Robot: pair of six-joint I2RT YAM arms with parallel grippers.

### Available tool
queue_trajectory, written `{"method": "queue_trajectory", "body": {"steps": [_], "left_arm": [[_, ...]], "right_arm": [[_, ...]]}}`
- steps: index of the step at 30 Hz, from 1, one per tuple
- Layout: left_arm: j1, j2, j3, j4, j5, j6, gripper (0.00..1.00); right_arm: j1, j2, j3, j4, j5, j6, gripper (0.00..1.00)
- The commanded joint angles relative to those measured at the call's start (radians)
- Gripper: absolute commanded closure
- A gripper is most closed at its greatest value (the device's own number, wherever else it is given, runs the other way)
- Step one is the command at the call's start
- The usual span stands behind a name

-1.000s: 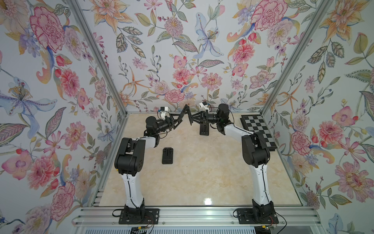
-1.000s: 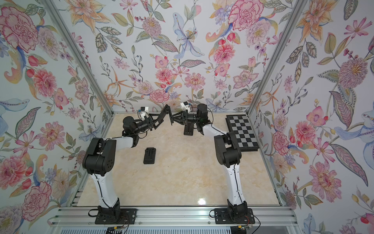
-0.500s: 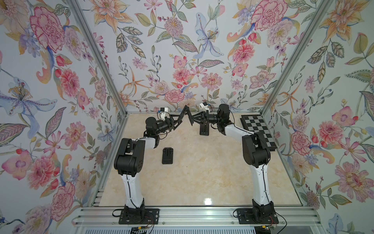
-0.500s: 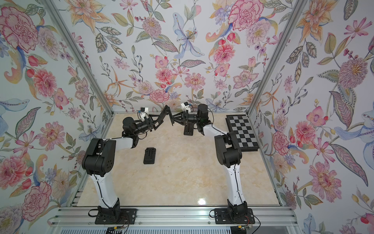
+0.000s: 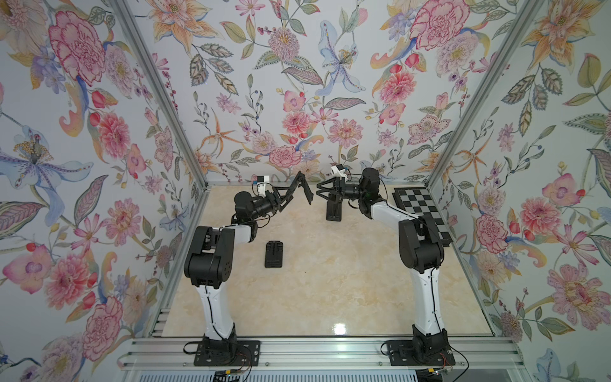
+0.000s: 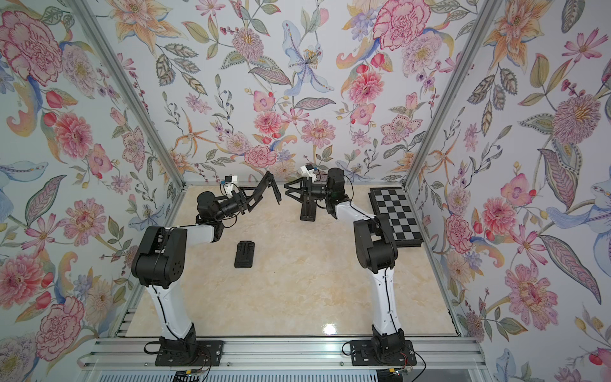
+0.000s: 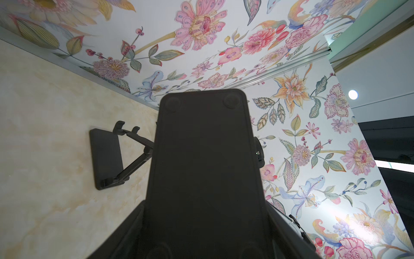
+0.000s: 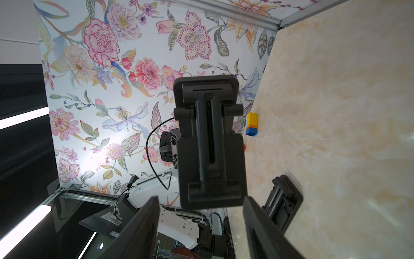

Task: Open the phone stand

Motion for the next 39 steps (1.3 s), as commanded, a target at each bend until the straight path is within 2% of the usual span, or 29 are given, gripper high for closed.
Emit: {"method": "queue_trajectory", "body": {"steps": [1, 3, 6, 9, 11, 13, 16, 21, 25, 29, 34, 39], "left_arm": [[0.006, -0.037, -0.002, 0.04, -0.031, 0.032, 1.0], [0.001, -0.037, 0.0, 0.034, -0.031, 0.036, 1.0], [-0.006, -0.042, 0.002, 0.0, -0.028, 0.053, 1.0], [-0.014, -0.055, 0.006, -0.072, -0.024, 0.094, 1.0], [-0.022, -0.069, 0.009, -0.136, -0.02, 0.136, 1.0], [-0.027, -0.088, 0.012, -0.212, -0.021, 0.19, 1.0], [-0.036, -0.121, 0.013, -0.354, -0.035, 0.279, 1.0], [-0.051, -0.182, 0.028, -0.603, -0.08, 0.439, 1.0], [-0.059, -0.22, 0.031, -0.711, -0.119, 0.503, 1.0], [-0.064, -0.239, 0.028, -0.75, -0.133, 0.53, 1.0], [-0.068, -0.247, 0.029, -0.777, -0.133, 0.55, 1.0], [-0.07, -0.254, 0.029, -0.795, -0.13, 0.563, 1.0]], "right_arm": [[-0.013, -0.052, 0.046, -0.023, 0.011, -0.027, 0.1], [-0.012, -0.058, 0.068, -0.094, 0.013, -0.08, 0.0], [-0.008, -0.075, 0.112, -0.308, 0.024, -0.244, 0.0], [0.005, -0.09, 0.206, -0.684, 0.08, -0.522, 0.0], [0.022, -0.078, 0.328, -0.991, 0.171, -0.746, 0.0], [0.047, -0.043, 0.481, -1.282, 0.314, -0.934, 0.0], [0.094, -0.003, 0.651, -1.519, 0.524, -1.091, 0.0], [0.168, -0.033, 0.655, -1.562, 0.772, -1.176, 0.02], [0.208, -0.027, 0.655, -1.593, 0.869, -1.218, 0.08], [0.23, -0.021, 0.652, -1.593, 0.899, -1.232, 0.16], [0.251, -0.003, 0.654, -1.592, 0.906, -1.238, 0.34], [0.272, 0.012, 0.654, -1.583, 0.904, -1.237, 0.4]]}}
